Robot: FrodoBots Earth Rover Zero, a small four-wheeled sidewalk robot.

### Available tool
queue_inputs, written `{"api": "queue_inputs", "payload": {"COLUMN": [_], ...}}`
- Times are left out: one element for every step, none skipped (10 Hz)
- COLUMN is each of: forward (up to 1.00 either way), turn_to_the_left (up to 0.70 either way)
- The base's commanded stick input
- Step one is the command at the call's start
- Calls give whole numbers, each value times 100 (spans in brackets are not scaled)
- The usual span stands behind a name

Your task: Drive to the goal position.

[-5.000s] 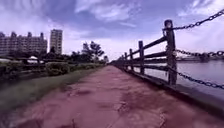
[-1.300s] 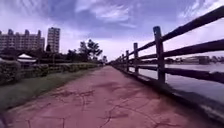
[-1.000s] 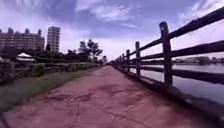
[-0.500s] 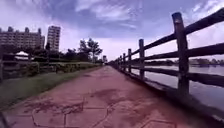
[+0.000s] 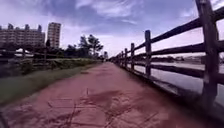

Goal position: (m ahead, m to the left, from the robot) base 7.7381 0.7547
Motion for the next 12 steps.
{"api": "queue_inputs", "payload": {"forward": [100, 100, 100, 100, 100, 100, 100, 100, 100, 100, 100, 100], "turn_to_the_left": [0, 0, 0, 0, 0, 0, 0, 0, 0, 0, 0, 0]}}
